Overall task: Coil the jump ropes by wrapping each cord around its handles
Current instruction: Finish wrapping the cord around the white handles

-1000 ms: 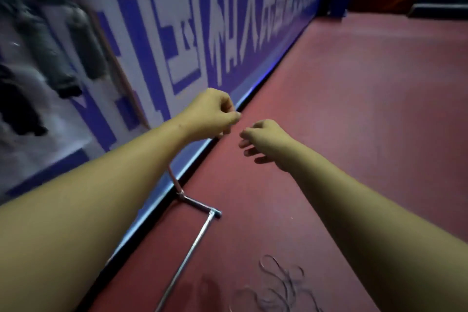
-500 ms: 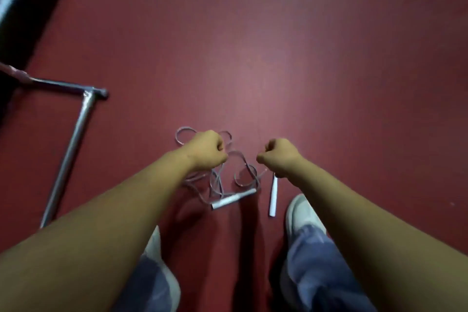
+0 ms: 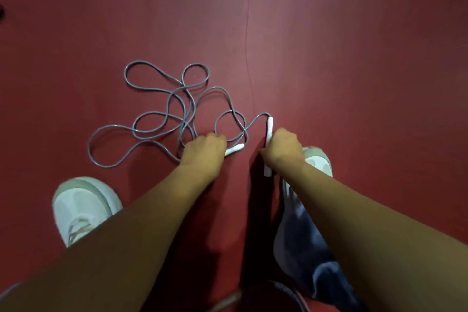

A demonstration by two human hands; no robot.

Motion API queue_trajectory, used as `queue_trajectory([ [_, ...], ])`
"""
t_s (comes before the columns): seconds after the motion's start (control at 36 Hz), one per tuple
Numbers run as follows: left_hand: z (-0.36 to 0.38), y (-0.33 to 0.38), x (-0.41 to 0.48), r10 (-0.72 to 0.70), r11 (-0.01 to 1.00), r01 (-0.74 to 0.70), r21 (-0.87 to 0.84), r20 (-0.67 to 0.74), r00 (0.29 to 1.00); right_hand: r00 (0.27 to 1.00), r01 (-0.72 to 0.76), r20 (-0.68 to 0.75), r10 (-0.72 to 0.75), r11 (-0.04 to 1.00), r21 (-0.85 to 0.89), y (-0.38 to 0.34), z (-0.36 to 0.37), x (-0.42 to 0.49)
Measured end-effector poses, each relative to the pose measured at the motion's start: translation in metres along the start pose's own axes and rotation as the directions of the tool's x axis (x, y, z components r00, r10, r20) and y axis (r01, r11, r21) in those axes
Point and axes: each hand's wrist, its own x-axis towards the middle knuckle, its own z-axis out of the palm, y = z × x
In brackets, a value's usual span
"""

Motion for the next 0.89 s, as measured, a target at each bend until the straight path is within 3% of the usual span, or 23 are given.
queue_trajectory([
  [0.06,-0.002,-0.003,0.000,0.031,0.999,-0.031,-0.033,-0.003,1.000,1.000,0.008,0.025,-0.007,1.000,-0.017,-0.001,-0.001,0.002],
  [0.17,-0.021,-0.012,-0.001,0.050,0.934,-0.044,-0.353,0.006,0.999,0.993,0.080,0.077,-0.087,0.993,0.089,-0.014,-0.015,-0.004],
  [0.31,-0.090,-0.018,-0.022,-0.091,0.790,0.050,-0.611,-0.036,0.995,0.968,0.192,0.087,-0.235,0.919,0.345,-0.058,-0.069,-0.045],
  [0.36,-0.127,-0.020,-0.037,-0.169,0.673,0.109,-0.731,-0.009,0.986,0.954,0.136,0.158,-0.256,0.836,0.532,-0.078,-0.101,-0.071],
  [0.44,-0.188,-0.022,-0.073,-0.198,0.402,0.099,-0.910,0.019,0.980,0.914,0.091,0.225,-0.337,0.713,0.696,-0.106,-0.155,-0.119],
  [0.53,-0.251,-0.010,-0.122,-0.211,0.196,-0.030,-0.980,-0.072,0.975,0.852,0.150,0.209,-0.481,0.606,0.781,-0.131,-0.204,-0.175],
  [0.58,-0.288,-0.001,-0.158,-0.256,0.117,-0.132,-0.984,-0.159,0.954,0.793,0.242,0.166,-0.587,0.553,0.798,-0.144,-0.230,-0.216],
  [0.64,-0.313,0.004,-0.184,-0.343,0.137,-0.215,-0.967,-0.250,0.906,0.751,0.339,0.087,-0.655,0.496,0.799,-0.155,-0.250,-0.255],
  [0.72,-0.342,0.005,-0.226,-0.476,0.292,-0.280,-0.914,-0.393,0.787,0.719,0.433,0.016,-0.695,0.466,0.772,-0.163,-0.276,-0.303],
  [0.81,-0.355,0.006,-0.260,-0.518,0.435,-0.351,-0.829,-0.550,0.655,0.707,0.440,0.024,-0.707,0.466,0.767,-0.163,-0.291,-0.340],
  [0.89,-0.358,0.004,-0.281,-0.507,0.451,-0.419,-0.788,-0.613,0.605,0.711,0.432,0.002,-0.703,0.440,0.787,-0.165,-0.292,-0.360],
])
